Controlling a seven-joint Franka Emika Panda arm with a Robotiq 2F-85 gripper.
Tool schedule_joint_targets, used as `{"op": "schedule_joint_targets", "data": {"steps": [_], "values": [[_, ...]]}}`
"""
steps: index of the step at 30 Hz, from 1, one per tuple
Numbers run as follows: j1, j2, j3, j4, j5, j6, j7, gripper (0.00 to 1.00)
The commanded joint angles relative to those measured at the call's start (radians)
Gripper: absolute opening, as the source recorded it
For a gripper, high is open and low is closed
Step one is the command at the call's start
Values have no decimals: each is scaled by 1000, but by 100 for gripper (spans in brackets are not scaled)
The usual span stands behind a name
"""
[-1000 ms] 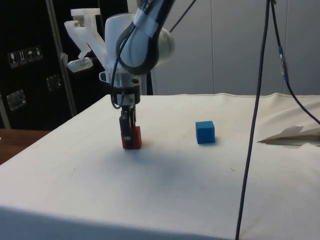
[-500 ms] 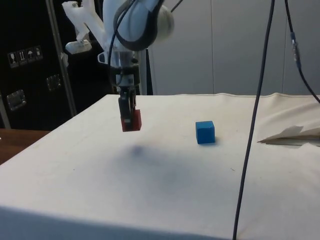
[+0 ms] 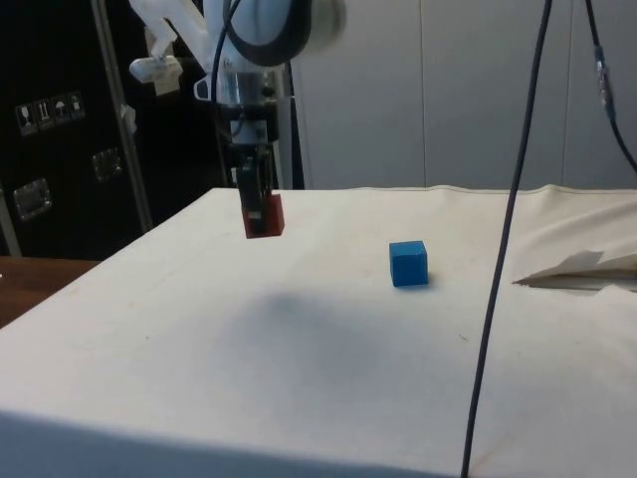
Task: Stack the two cubes.
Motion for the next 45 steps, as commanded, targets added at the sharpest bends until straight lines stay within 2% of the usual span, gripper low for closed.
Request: {"op": "schedule_joint_targets", "data": {"steps": [1,6,7,16,17,18,21,26,27,28,34,35,38,43,44,45], "values": [[1,-12,-2,-5,-4,-10,2,0],[2,-46,-4,-11,-6,-38,5,0],[0,-33,-1,-3,0,-33,0,0],[13,-119,0,-69,-35,-37,28,0],[6,-109,4,-58,-19,-46,13,0],[13,-127,1,-76,-38,-35,31,0],[14,-146,4,-99,-44,-23,34,0],[12,-177,11,-149,-46,14,30,0],[9,-168,14,-139,-33,2,20,0],[12,-183,12,-159,-45,22,29,0],[11,-221,15,-221,-40,68,20,0],[9,-215,16,-213,-34,54,15,0],[10,-239,16,-251,-37,92,16,0],[4,-273,11,-310,-25,130,-12,0],[7,-262,12,-296,-33,117,1,0],[4,-279,10,-319,-24,134,-16,0]]}}
